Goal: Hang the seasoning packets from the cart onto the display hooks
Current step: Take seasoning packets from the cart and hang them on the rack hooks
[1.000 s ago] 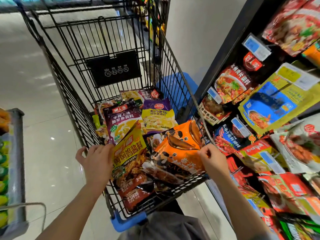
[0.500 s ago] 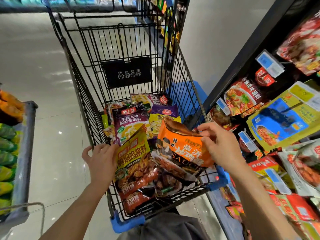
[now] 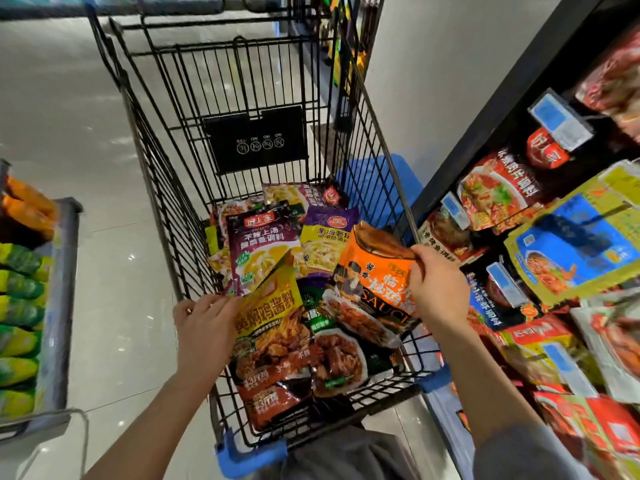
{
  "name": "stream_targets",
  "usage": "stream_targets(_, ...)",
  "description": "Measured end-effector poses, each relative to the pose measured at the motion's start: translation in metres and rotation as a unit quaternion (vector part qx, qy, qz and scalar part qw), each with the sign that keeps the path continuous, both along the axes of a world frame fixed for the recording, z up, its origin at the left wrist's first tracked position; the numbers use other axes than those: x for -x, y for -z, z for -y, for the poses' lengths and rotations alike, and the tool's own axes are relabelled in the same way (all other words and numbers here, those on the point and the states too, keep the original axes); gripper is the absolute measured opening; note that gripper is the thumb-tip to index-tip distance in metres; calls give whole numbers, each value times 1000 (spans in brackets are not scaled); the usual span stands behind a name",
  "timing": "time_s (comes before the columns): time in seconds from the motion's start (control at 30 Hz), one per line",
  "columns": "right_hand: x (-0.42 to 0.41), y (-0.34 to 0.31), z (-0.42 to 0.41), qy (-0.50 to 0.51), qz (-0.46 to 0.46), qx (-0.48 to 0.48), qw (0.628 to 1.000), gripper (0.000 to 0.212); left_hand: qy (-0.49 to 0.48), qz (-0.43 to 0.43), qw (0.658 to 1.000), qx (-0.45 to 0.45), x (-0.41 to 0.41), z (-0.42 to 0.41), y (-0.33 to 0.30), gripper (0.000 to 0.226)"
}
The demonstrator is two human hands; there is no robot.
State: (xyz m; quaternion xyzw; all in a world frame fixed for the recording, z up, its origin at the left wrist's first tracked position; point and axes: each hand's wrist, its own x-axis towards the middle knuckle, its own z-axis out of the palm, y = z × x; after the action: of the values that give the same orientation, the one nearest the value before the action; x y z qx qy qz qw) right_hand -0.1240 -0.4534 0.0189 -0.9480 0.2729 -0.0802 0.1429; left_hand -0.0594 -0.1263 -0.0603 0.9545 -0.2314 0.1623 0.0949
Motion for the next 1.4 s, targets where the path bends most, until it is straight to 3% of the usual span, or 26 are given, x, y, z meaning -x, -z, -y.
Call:
stream_targets(0.23, 3, 2, 3, 40, 48, -72, 995, 19, -1, 3, 1000, 11, -2, -2, 6, 26)
stream_targets(0.67, 0, -7, 12, 71, 13, -120, 990, 18, -15, -19, 1000, -12, 1, 2, -6, 19)
stream_targets(0.8, 2, -8, 12, 26, 42, -128, 991, 18, -23, -69, 996, -42, 1, 3, -14, 39)
stream_targets(0.9, 5, -14, 5, -16, 79, -100, 992, 19, -39, -83, 996, 19, 3, 8, -29, 16)
stream_targets(0.97, 7, -26, -1, -41, 99, -65, 992, 17, -50, -112, 988, 97, 5, 12, -44, 30)
stream_targets(1.03, 9, -46, -7, -50, 121, -19, 991, 15, -46, -123, 979, 156, 6, 18, -61, 27)
stream_targets(1.1, 18, -70, -10, -55, 171, 16, 984, 13, -21, -116, 974, 192, 9, 22, -77, 16)
stream_targets(1.27, 61, -139, -19, -3, 271, 14, 963, 16, 103, -51, 968, 225, 9, 27, -124, 30)
stream_targets(1.4, 103, -193, -32, 48, 305, 36, 950, 16, 190, 27, 956, 220, 2, 31, -174, 24)
